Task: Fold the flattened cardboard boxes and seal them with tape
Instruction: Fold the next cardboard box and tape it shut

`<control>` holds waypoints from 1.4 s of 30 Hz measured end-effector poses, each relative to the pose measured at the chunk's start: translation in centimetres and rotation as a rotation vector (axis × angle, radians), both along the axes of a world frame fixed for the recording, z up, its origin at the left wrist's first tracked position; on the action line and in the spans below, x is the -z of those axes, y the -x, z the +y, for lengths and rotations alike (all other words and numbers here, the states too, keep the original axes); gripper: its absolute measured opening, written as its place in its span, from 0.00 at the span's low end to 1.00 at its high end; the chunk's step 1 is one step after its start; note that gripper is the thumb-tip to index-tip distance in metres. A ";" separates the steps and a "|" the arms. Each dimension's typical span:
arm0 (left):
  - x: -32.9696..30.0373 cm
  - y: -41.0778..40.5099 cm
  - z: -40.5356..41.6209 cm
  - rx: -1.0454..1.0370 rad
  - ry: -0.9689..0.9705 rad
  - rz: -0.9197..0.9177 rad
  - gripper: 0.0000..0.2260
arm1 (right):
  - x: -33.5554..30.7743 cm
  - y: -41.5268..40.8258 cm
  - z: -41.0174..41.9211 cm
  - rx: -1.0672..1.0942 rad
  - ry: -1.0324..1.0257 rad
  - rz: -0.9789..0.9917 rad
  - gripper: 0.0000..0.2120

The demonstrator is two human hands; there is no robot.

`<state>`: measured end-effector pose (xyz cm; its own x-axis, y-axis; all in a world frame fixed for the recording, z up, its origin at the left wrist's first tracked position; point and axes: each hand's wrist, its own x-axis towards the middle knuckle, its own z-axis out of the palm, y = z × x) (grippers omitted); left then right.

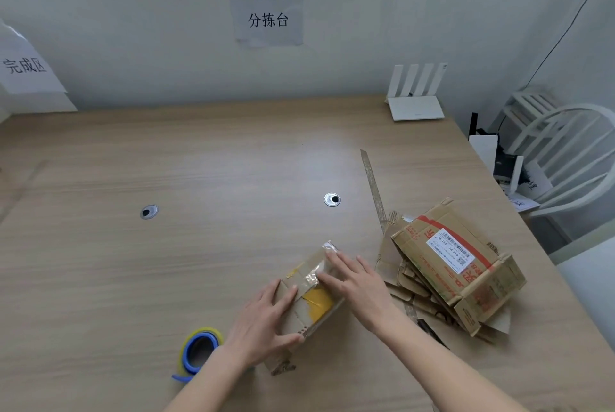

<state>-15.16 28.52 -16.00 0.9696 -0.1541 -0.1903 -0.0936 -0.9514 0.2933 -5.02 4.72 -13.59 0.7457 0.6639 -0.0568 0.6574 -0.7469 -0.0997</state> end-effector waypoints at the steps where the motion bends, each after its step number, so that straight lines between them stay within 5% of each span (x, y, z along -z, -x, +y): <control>1: 0.2 0.3 -0.2 -0.010 -0.042 -0.052 0.43 | 0.4 0.4 0.3 0.072 -0.048 -0.020 0.39; 6: 0.8 0.7 -2.2 -0.180 -0.132 -0.117 0.42 | 1.3 3.5 1.8 0.336 -0.313 0.143 0.23; 14: 0.1 2.6 -2.6 -0.144 0.149 0.021 0.33 | 2.8 3.2 2.9 0.195 -0.386 0.488 0.26; 20: 0.8 2.9 -1.7 -0.121 0.113 -0.079 0.30 | 1.8 4.8 2.8 0.195 -0.313 0.231 0.23; 24: 1.0 3.2 -1.2 -0.118 0.130 -0.081 0.30 | 2.8 6.0 1.8 0.077 -0.316 0.327 0.23; 29: 1.6 5.5 2.1 -0.106 0.050 -0.140 0.29 | 2.4 6.1 1.7 0.210 -0.619 0.211 0.15; 42: 7.6 13.4 8.5 -0.306 -0.173 0.066 0.43 | 4.4 13.7 5.0 -0.018 -0.682 0.158 0.07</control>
